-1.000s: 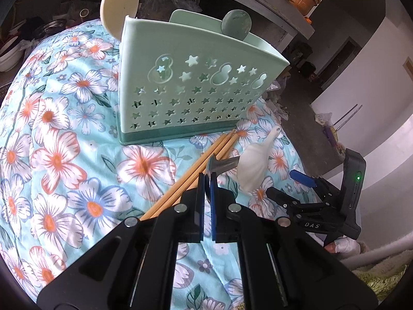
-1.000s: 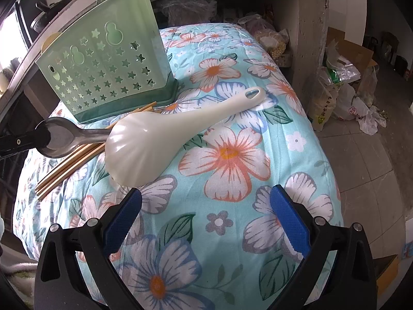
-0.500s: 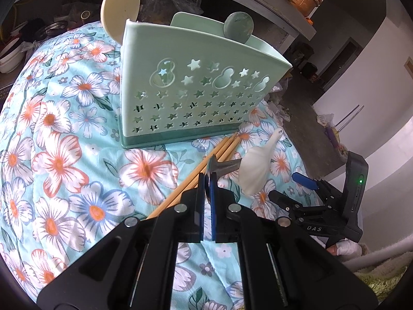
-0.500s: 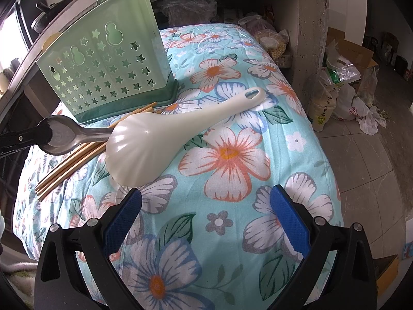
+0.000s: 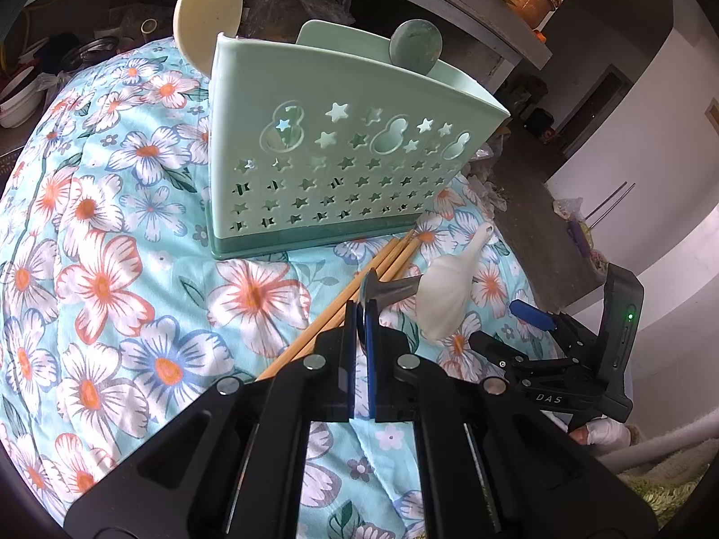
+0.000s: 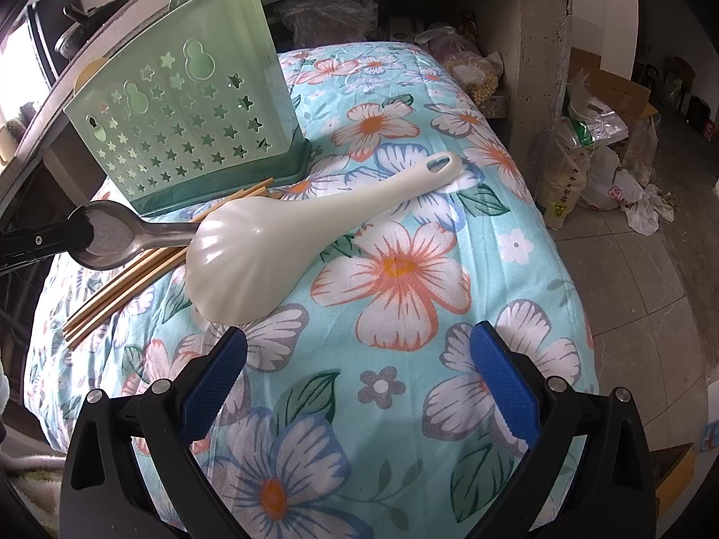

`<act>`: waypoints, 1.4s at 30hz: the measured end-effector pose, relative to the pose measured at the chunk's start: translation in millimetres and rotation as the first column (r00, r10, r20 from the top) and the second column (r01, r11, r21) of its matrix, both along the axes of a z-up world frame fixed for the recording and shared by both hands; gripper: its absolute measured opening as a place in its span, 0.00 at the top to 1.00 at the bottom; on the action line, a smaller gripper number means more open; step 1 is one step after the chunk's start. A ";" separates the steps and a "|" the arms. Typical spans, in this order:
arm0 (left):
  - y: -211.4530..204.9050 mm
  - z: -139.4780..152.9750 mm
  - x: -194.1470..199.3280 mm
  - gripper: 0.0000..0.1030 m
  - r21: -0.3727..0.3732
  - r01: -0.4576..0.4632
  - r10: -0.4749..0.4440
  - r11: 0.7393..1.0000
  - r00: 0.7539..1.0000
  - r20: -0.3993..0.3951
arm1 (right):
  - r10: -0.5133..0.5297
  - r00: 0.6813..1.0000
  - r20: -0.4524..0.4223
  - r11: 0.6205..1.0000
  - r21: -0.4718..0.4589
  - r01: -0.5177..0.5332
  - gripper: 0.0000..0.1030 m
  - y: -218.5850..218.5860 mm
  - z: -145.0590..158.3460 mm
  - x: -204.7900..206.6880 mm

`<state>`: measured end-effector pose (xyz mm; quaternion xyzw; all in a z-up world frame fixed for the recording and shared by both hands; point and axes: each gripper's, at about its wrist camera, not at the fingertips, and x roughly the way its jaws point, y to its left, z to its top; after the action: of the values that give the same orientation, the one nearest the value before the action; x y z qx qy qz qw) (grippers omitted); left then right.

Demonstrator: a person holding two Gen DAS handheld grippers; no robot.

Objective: Organize utensils
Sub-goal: 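Hold the chopsticks with the left gripper while the right gripper moves toward the white rice paddle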

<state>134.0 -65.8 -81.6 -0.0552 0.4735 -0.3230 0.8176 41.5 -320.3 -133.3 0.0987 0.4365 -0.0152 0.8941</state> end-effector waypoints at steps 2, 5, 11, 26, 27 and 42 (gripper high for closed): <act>-0.2 0.1 0.1 0.97 0.000 0.000 0.000 1.000 1.000 0.001 | 0.000 1.000 0.000 1.000 0.000 0.000 0.06 -0.1 0.0 0.0; -0.3 0.1 0.1 0.97 0.000 0.000 0.000 1.000 1.000 0.000 | 0.000 1.000 0.001 1.000 0.000 0.000 0.06 -0.1 -0.1 -0.2; -0.6 0.4 -0.1 0.97 0.000 0.000 0.000 1.000 1.000 0.001 | 0.000 1.000 0.002 1.000 0.000 0.000 0.06 -0.3 -0.1 -0.4; -0.4 1.1 -0.1 0.97 0.000 -0.001 0.001 1.000 1.000 0.000 | 0.000 1.000 0.003 1.000 0.000 0.000 0.06 0.1 -0.3 -0.6; -0.4 0.5 0.8 0.97 0.000 -0.001 0.001 1.000 1.000 0.000 | 0.000 1.000 0.004 1.000 0.000 0.000 0.06 -0.1 -0.4 -0.7; 3.7 -2.2 5.7 0.97 -0.004 -0.013 0.013 1.000 1.000 0.001 | 0.057 0.998 -0.018 0.994 -0.096 -0.058 0.15 6.7 7.1 10.5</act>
<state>139.6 -62.0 -83.8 -0.0596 0.4718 -0.3187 0.8199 51.9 -313.7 -126.2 0.0425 0.4447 -0.0113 0.8946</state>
